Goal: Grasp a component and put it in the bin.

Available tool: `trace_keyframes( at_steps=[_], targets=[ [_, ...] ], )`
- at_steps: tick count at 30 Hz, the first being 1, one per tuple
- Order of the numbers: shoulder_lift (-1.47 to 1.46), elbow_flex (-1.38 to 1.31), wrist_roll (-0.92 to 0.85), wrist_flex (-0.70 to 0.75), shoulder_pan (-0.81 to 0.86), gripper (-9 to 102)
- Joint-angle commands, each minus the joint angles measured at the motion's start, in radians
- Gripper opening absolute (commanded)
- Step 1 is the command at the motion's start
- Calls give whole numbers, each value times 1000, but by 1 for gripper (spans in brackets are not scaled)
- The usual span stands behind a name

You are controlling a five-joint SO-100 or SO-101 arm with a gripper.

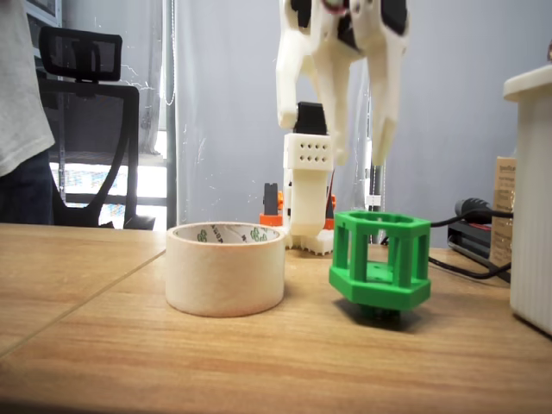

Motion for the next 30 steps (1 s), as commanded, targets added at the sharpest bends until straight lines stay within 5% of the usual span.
trace_keyframes(
  at_steps=[1, 19, 30],
  targets=[
    [9, 29, -6, 2, 2, 17],
    [9, 54, -21, -2, 3, 17],
    [9, 52, -245, -2, 81, 17]
  ],
)
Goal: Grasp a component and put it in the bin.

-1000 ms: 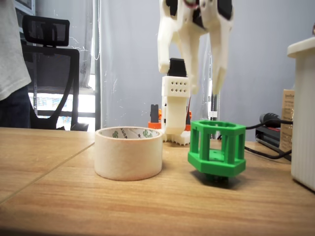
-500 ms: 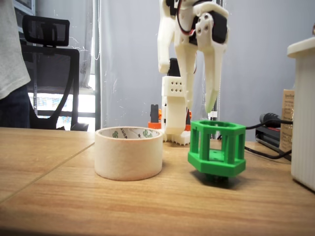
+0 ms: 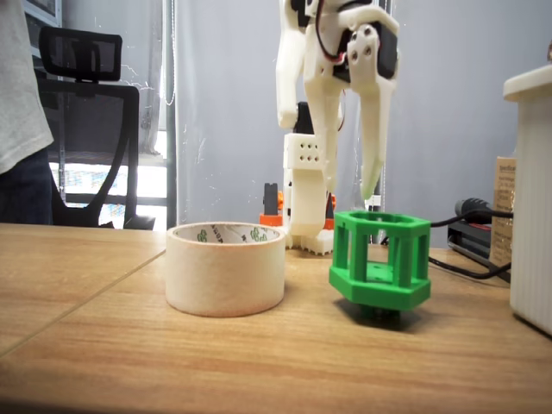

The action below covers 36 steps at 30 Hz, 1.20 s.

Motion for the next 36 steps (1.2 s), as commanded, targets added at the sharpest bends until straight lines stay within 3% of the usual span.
trace_keyframes(
  at_steps=[1, 12, 36],
  targets=[
    [9, -21, -52, -2, 61, 17],
    [-2, -8, -60, -245, 117, 17],
    [-11, 84, -60, -267, 67, 17]
  ],
)
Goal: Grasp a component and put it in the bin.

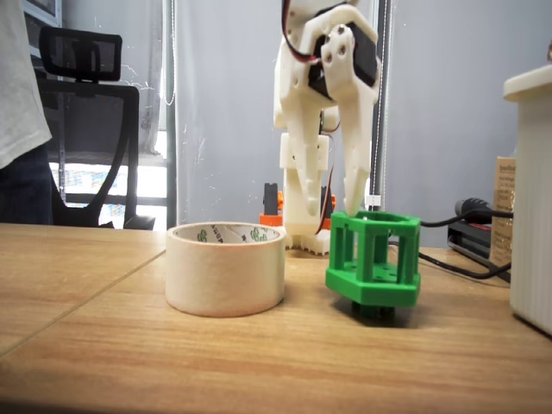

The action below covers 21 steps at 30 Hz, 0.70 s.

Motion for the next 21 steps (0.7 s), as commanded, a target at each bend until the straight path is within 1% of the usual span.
trace_keyframes(
  at_steps=[1, 7, 13, 21],
  targets=[
    [8, -5, -3, 5, -61, 17],
    [20, -5, -3, 17, -133, 17],
    [23, -8, -2, 20, -135, 17],
    [25, -120, 0, 23, -137, 17]
  ],
)
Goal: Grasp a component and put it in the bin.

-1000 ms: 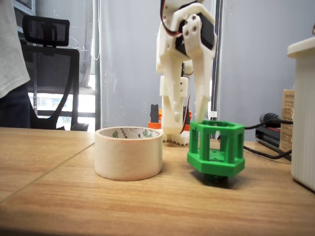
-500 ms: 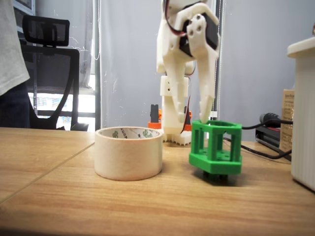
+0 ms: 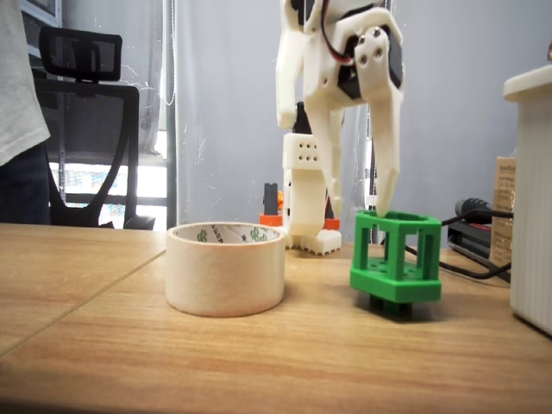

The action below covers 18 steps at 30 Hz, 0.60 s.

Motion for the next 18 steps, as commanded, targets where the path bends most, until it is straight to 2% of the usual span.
trace_keyframes(
  at_steps=[1, 18],
  targets=[
    [25, -81, 5, 0, -3, 17],
    [2, -55, 5, 0, -15, 17]
  ],
)
